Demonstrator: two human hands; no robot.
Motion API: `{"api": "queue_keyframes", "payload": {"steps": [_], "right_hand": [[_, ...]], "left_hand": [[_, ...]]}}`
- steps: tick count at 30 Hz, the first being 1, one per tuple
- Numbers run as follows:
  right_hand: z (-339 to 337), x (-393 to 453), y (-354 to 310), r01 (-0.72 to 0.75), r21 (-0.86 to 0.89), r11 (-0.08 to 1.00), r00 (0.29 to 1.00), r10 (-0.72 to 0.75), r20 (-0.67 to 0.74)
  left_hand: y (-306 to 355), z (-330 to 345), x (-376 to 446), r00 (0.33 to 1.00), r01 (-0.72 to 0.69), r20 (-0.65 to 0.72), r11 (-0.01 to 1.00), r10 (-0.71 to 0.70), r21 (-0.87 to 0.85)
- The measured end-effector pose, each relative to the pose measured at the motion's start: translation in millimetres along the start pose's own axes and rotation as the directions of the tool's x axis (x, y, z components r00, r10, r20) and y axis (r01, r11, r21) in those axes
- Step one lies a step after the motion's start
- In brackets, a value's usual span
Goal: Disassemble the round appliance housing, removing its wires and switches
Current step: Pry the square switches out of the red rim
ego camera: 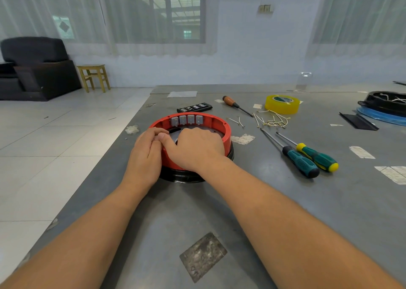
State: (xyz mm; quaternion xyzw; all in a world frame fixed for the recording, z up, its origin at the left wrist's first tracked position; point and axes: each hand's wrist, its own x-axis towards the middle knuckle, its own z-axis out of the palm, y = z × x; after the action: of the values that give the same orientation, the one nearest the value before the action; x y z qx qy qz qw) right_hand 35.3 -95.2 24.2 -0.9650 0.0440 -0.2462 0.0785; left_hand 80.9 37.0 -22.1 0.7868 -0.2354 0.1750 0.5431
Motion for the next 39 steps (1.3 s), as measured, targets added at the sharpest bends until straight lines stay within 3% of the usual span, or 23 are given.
{"api": "queue_keyframes", "payload": {"steps": [19, 27, 30, 32, 35, 39], "right_hand": [[5, -2, -3, -0.037, 0.015, 0.999, 0.985, 0.039, -0.167], [4, -5, 2, -0.053, 0.013, 0.999, 0.990, 0.054, -0.130], [-7, -6, 4, 0.027, 0.143, 0.989, 0.988, -0.005, -0.156], [-14, -9, 15, 0.100, 0.180, 0.979, 0.963, -0.050, -0.265], [-10, -21, 50, 0.075, 0.249, 0.965, 0.921, 0.029, -0.388], [7, -30, 76, -0.140, 0.394, 0.908, 0.953, 0.232, -0.195]], "left_hand": [[5, 0, -3, 1.000, 0.005, -0.004, 1.000, -0.005, -0.006], [2, -1, -1, 1.000, 0.008, 0.012, 1.000, -0.008, 0.004], [1, -2, -1, 0.999, -0.014, 0.033, 1.000, 0.014, 0.018], [1, -3, -2, 1.000, -0.018, 0.021, 0.999, 0.018, 0.035], [3, -1, -3, 1.000, -0.014, 0.018, 0.998, 0.013, 0.054], [10, -3, -3, 0.999, -0.017, 0.040, 0.995, 0.013, 0.101]]}}
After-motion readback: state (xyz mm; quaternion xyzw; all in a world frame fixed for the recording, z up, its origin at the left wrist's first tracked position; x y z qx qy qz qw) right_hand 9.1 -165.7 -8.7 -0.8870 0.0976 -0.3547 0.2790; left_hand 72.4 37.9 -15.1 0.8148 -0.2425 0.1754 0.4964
